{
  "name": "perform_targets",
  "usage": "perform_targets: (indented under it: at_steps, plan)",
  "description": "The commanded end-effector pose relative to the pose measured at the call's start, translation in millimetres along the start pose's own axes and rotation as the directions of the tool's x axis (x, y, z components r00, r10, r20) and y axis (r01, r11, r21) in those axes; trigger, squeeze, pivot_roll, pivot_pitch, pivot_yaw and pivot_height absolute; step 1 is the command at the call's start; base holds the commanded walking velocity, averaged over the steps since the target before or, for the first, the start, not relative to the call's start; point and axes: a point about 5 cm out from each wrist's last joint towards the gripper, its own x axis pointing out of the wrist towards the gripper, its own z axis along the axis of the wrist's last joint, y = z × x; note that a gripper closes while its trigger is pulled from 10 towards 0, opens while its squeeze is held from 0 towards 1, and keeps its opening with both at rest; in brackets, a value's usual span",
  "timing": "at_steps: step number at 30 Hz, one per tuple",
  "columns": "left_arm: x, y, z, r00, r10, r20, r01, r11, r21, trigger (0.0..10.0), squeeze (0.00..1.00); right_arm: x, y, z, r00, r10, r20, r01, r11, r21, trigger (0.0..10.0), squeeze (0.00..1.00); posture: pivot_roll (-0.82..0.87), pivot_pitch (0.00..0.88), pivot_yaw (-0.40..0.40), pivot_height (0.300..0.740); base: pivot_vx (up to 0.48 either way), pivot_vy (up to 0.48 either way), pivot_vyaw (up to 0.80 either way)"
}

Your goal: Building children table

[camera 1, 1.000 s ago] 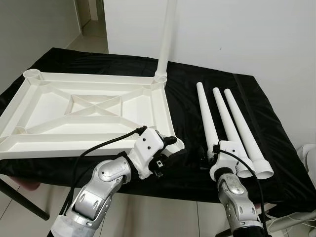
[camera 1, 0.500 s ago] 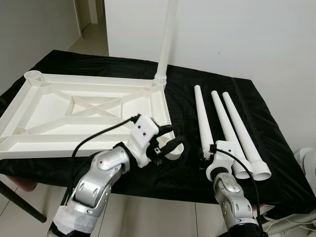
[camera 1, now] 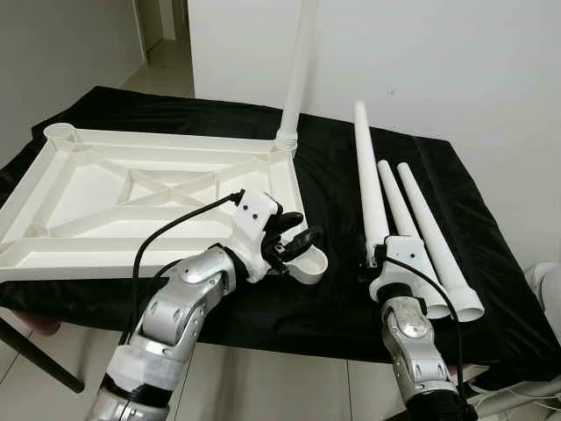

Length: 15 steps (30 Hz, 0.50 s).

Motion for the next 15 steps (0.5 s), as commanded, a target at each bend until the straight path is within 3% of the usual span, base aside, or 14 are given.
perform_targets:
  at_steps: [1, 7, 8, 9, 10, 15]
  plan:
    - [1.7, -6.9, 7.9, 0.992, -0.122, 0.03, 0.124, 0.992, -0.041, 10.0, 0.0, 0.8, 1.9, 14.1, 0.995, 0.024, 0.102, -0.025, 1.0, 0.017, 10.0, 0.0, -0.03, 0.0, -0.076, 0.74, 0.0, 0.0, 0.0]
    - [1.6, -10.1, 15.6, 0.98, -0.195, 0.042, 0.196, 0.979, -0.046, 10.0, 0.0, 2.2, 2.9, 21.0, 0.986, 0.032, 0.164, -0.03, 0.999, -0.02, 10.0, 0.0, -0.03, 0.0, -0.069, 0.74, 0.0, 0.0, 0.0]
    - [1.6, -10.4, 18.8, 0.973, -0.225, 0.054, 0.228, 0.971, -0.067, 10.0, 0.32, 2.9, 2.3, 25.6, 0.98, 0.037, 0.197, -0.027, 0.998, -0.053, 10.0, 0.0, -0.03, 0.0, -0.063, 0.74, 0.0, 0.0, 0.0]
    - [1.6, -10.4, 18.8, 0.973, -0.225, 0.054, 0.228, 0.971, -0.067, 10.0, 0.32, 2.9, 2.3, 25.6, 0.98, 0.037, 0.197, -0.027, 0.998, -0.053, 10.0, 0.0, -0.03, 0.0, -0.063, 0.74, 0.0, 0.0, 0.0]
    - [1.8, -9.9, 21.0, 0.967, -0.248, 0.06, 0.254, 0.961, -0.108, 10.0, 1.0, 3.4, 1.8, 28.8, 0.974, 0.041, 0.221, -0.025, 0.997, -0.075, 10.0, 0.0, -0.03, 0.0, -0.061, 0.74, 0.0, 0.0, 0.0]
    - [2.7, -5.4, 28.2, 0.959, -0.277, 0.061, 0.283, 0.945, -0.164, 10.0, 1.0, 3.8, 0.2, 38.7, 0.957, 0.035, 0.289, 0.003, 0.992, -0.129, 10.0, 0.0, -0.03, 0.0, -0.051, 0.74, 0.0, 0.0, 0.0]
